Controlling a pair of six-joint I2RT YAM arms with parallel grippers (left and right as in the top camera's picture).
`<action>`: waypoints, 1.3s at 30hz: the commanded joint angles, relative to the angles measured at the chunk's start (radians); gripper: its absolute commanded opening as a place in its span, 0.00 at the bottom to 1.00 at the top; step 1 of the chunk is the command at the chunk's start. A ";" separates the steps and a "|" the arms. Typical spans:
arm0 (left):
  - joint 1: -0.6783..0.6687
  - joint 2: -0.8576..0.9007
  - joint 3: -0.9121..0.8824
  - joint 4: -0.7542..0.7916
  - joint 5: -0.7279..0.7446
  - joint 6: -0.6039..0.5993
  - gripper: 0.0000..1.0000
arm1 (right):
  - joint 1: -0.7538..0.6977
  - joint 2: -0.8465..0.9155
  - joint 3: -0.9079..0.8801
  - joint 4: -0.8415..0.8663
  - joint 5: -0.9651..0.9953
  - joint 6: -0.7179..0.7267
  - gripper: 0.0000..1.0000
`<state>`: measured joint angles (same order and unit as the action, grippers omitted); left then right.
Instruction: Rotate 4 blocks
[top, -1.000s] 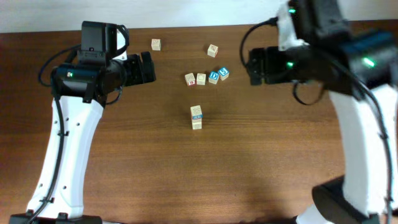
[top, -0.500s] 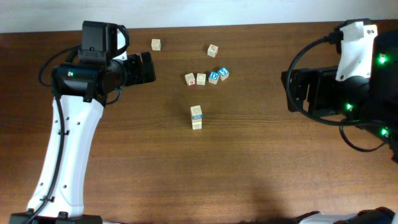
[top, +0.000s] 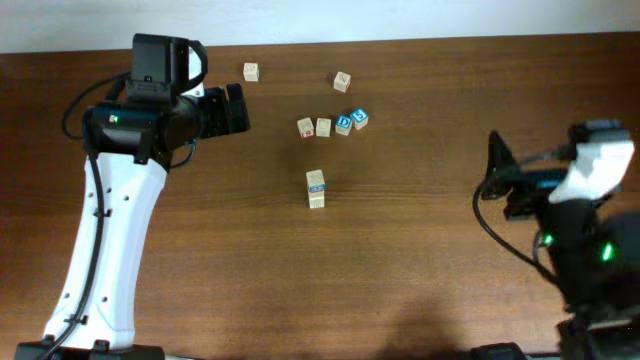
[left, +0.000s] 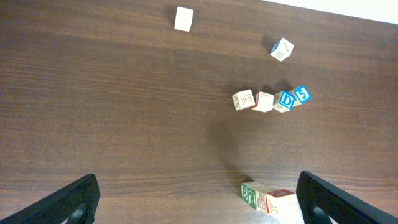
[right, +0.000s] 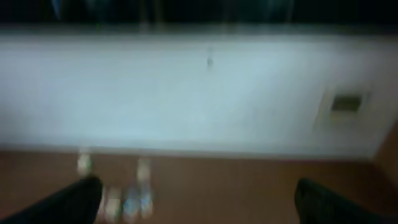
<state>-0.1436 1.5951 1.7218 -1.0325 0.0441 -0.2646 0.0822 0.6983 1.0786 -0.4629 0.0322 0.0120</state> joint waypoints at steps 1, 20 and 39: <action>0.003 0.000 0.007 0.001 -0.004 0.013 0.99 | -0.043 -0.233 -0.372 0.193 -0.033 -0.008 0.98; 0.003 0.000 0.007 0.001 -0.004 0.012 0.99 | -0.044 -0.695 -1.073 0.384 -0.048 0.003 0.98; 0.003 0.000 0.007 -0.010 -0.005 0.013 0.99 | -0.044 -0.695 -1.073 0.384 -0.048 0.003 0.98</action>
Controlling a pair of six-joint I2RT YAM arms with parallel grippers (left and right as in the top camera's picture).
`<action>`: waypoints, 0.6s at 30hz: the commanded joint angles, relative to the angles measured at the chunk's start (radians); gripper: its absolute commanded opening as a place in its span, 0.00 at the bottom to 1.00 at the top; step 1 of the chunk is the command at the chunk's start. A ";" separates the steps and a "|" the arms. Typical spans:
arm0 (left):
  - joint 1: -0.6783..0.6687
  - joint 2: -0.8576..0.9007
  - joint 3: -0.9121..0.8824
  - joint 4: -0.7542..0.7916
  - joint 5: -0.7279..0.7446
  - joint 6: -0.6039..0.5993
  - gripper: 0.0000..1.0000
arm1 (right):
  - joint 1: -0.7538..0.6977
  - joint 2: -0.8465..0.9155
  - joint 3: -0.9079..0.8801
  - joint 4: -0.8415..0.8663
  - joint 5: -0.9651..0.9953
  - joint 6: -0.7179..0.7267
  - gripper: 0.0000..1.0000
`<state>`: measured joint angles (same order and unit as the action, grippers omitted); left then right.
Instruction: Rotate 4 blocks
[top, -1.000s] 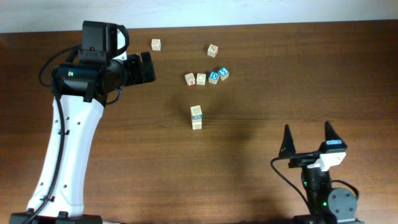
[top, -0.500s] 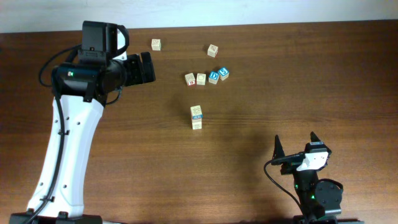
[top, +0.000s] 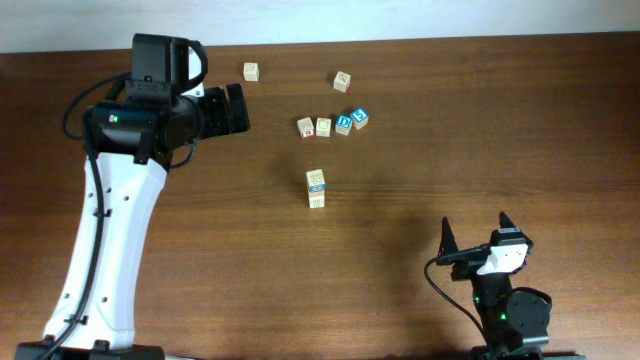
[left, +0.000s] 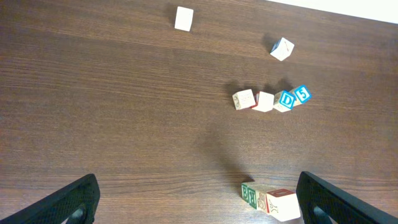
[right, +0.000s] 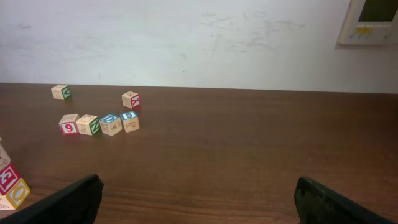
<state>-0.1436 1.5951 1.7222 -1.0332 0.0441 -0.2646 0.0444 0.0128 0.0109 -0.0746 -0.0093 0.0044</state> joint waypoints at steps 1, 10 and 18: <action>0.003 -0.004 0.006 -0.009 -0.028 0.013 0.99 | -0.006 -0.009 -0.005 -0.005 -0.006 0.011 0.98; 0.048 -0.344 -0.291 0.198 -0.103 0.263 0.99 | -0.006 -0.009 -0.005 -0.005 -0.006 0.010 0.98; 0.082 -0.859 -1.092 0.878 0.039 0.581 0.99 | -0.006 -0.009 -0.005 -0.005 -0.006 0.010 0.98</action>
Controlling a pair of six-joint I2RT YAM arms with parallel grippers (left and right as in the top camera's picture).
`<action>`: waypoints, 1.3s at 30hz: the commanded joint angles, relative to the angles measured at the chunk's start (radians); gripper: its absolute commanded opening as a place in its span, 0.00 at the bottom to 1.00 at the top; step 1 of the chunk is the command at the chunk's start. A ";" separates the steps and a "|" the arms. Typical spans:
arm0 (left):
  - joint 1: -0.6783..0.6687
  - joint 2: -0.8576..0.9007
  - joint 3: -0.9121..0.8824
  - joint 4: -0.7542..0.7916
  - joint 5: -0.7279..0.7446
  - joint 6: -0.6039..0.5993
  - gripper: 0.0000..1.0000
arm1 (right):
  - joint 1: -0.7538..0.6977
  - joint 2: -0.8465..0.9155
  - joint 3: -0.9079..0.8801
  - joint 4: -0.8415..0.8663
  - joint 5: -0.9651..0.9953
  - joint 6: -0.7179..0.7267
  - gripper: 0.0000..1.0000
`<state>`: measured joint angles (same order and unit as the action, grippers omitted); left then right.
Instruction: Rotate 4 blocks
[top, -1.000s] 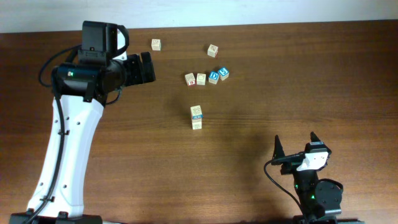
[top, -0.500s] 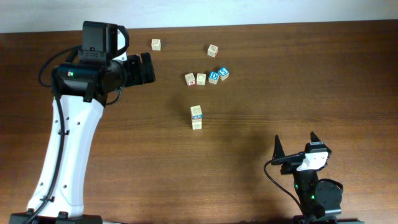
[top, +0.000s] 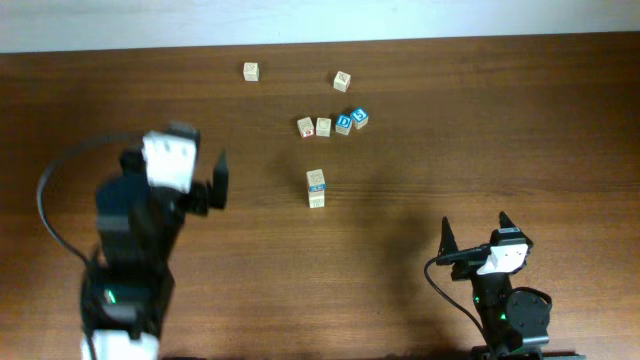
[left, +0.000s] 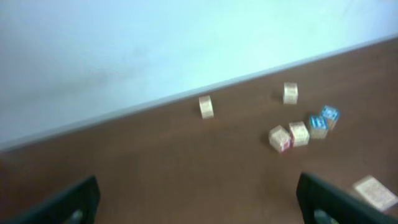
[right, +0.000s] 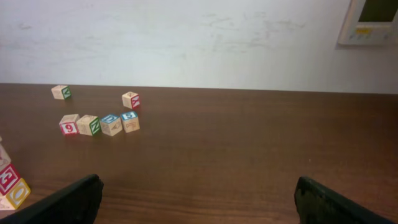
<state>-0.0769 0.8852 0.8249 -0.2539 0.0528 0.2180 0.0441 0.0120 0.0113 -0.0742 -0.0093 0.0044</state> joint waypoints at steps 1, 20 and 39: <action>0.027 -0.217 -0.275 0.131 0.031 0.098 0.99 | -0.006 -0.008 -0.006 -0.005 -0.006 0.010 0.98; 0.060 -0.880 -0.818 0.172 -0.042 0.098 0.99 | -0.006 -0.008 -0.006 -0.005 -0.006 0.010 0.99; 0.047 -0.880 -0.817 0.172 -0.042 0.098 0.99 | -0.006 -0.008 -0.006 -0.005 -0.006 0.010 0.98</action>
